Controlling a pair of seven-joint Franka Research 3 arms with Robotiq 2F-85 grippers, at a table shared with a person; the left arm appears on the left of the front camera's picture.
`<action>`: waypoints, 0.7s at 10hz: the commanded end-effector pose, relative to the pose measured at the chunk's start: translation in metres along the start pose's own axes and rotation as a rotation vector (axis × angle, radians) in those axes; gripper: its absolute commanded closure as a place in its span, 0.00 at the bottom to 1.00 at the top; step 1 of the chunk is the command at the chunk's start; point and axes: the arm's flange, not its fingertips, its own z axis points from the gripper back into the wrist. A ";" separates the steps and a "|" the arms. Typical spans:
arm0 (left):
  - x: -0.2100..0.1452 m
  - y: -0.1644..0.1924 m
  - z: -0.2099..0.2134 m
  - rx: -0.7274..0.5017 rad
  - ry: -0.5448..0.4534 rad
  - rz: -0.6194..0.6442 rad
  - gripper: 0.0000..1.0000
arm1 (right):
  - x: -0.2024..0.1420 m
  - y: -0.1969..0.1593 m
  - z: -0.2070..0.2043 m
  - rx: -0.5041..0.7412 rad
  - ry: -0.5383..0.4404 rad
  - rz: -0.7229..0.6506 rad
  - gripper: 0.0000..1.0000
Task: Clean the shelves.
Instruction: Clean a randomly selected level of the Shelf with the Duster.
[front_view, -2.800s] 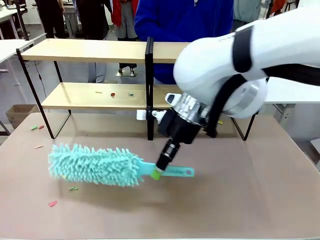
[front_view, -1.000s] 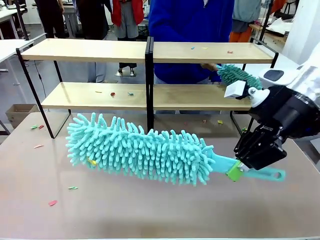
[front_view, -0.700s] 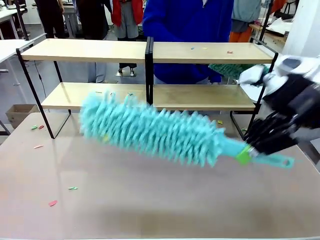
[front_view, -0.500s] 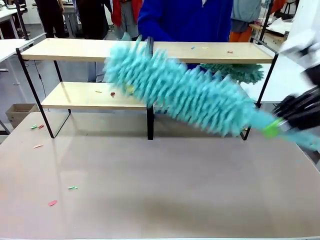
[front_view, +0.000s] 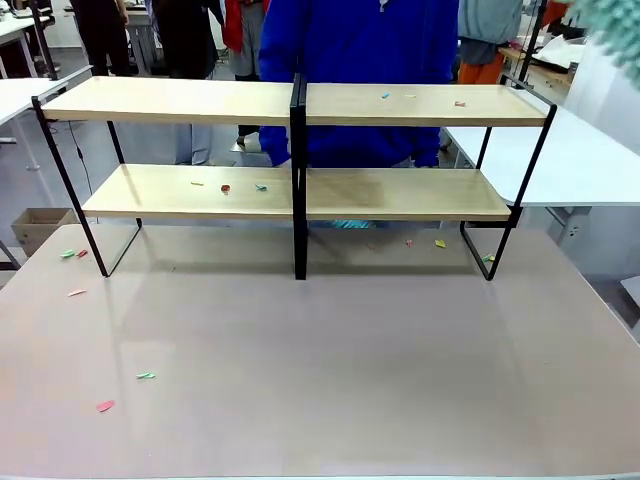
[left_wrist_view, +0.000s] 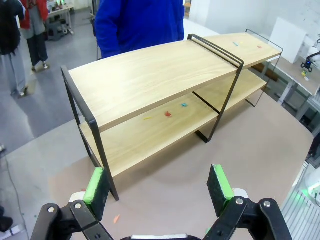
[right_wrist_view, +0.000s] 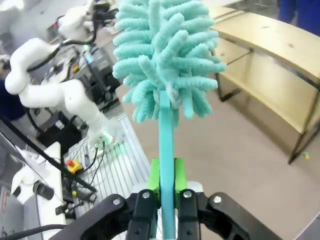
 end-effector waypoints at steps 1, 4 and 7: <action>0.000 -0.001 0.001 0.009 0.011 0.010 0.00 | -0.033 -0.004 0.016 -0.050 -0.051 0.021 0.88; 0.000 -0.001 0.001 0.009 0.011 0.010 0.00 | -0.033 -0.006 0.029 -0.064 -0.077 -0.025 0.88; 0.000 -0.001 0.001 0.009 0.011 0.010 0.00 | -0.033 -0.006 0.029 -0.064 -0.077 -0.025 0.88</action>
